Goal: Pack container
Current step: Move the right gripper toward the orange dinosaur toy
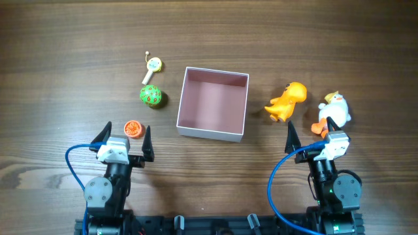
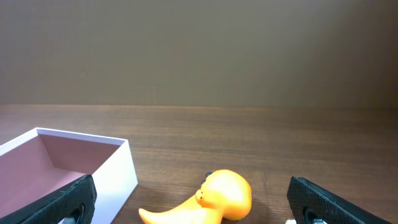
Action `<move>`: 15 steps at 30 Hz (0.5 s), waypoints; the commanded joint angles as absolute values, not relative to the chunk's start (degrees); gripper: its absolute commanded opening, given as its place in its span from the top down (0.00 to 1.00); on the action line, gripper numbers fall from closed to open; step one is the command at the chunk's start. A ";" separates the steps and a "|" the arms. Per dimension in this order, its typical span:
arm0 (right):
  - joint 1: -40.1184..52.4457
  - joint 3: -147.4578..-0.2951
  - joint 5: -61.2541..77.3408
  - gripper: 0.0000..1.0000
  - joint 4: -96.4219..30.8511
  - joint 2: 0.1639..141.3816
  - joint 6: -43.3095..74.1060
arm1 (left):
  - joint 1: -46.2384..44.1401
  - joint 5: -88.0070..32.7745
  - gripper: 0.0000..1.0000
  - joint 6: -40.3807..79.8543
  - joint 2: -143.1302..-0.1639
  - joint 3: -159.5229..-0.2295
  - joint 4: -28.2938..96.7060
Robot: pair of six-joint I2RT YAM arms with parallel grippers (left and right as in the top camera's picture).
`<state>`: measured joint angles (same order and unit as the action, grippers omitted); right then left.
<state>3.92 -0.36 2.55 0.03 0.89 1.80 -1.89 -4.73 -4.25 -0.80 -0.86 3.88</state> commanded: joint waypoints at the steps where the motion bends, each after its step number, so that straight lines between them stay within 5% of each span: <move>1: 3.77 -0.30 2.66 0.00 0.16 0.80 1.52 | -2.13 -4.40 0.00 -5.39 -0.43 -0.36 3.95; 15: 3.77 -9.65 3.79 0.00 1.39 2.66 4.49 | -2.13 -4.43 0.00 -5.39 -0.43 -0.36 3.95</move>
